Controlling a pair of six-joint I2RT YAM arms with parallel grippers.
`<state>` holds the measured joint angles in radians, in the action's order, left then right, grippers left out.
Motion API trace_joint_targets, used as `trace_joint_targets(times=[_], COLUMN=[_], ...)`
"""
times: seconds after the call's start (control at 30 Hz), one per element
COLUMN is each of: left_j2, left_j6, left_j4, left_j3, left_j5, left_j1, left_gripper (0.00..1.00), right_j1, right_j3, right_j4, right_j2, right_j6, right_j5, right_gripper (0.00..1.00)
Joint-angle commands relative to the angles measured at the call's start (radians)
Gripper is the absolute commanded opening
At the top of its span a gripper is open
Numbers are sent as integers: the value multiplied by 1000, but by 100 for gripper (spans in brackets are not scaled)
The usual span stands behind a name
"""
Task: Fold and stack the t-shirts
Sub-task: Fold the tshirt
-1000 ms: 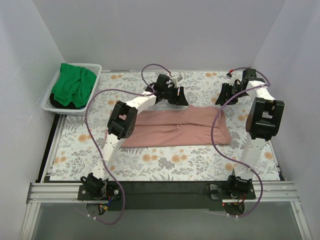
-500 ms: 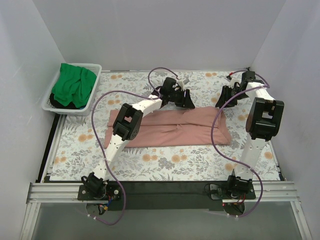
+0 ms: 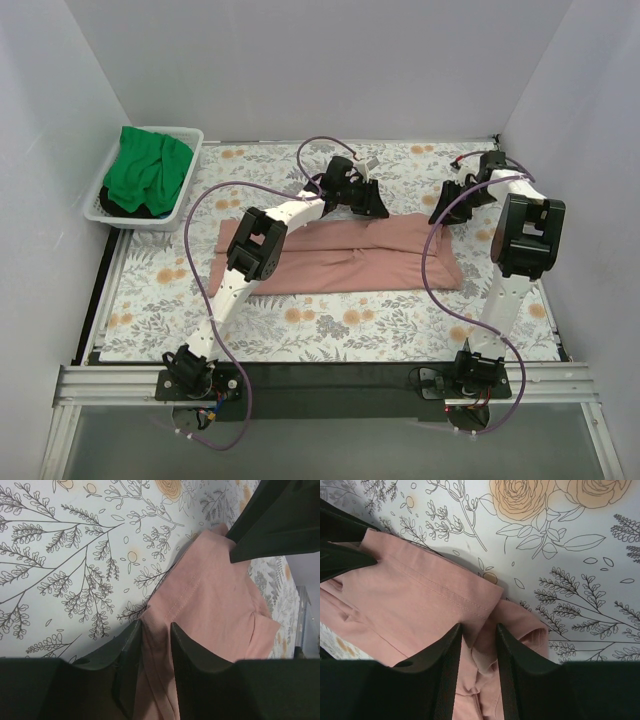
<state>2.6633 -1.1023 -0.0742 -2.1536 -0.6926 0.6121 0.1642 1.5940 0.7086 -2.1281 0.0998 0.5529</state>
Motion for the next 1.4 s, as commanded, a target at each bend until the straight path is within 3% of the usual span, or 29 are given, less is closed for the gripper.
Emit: trace_joint_targets(times=[0.0,0.13,0.27,0.43,0.6,0.7,0.93,1.13,1.27,1.37], left_j2=[18,-16,-61,-163,-219,-253,-359,-370,-371,-364], left_j6=[10,30,44,39,44,51,133,193,190,174], left_j4=[-24,8,25,157,172,206,206,88,80,80], left_j3=[-15,-15,-49,44,90,175,343,429,504,535], left_j5=[8,13,-7,-139,-269,-324,-410,-403,-354,-334], left_j1=[5,2,2,2,2,2,3,3,3,3], left_gripper=[28,21,0,0,0,0,0,0,0,0], right_j1=[3,3,4,18,41,47,47,40,17,1], right_j3=[9,17,15,17,27,26,0,-25,-58,-65], right_j4=[9,9,11,11,12,15,22,26,28,25], right_j2=[-9,8,31,88,129,137,120,114,115,115], right_j6=[-6,0,15,41,69,80,87,86,97,98], right_j5=[28,48,74,142,208,237,283,303,280,249], right_gripper=[40,40,43,58,78,85,81,70,57,53])
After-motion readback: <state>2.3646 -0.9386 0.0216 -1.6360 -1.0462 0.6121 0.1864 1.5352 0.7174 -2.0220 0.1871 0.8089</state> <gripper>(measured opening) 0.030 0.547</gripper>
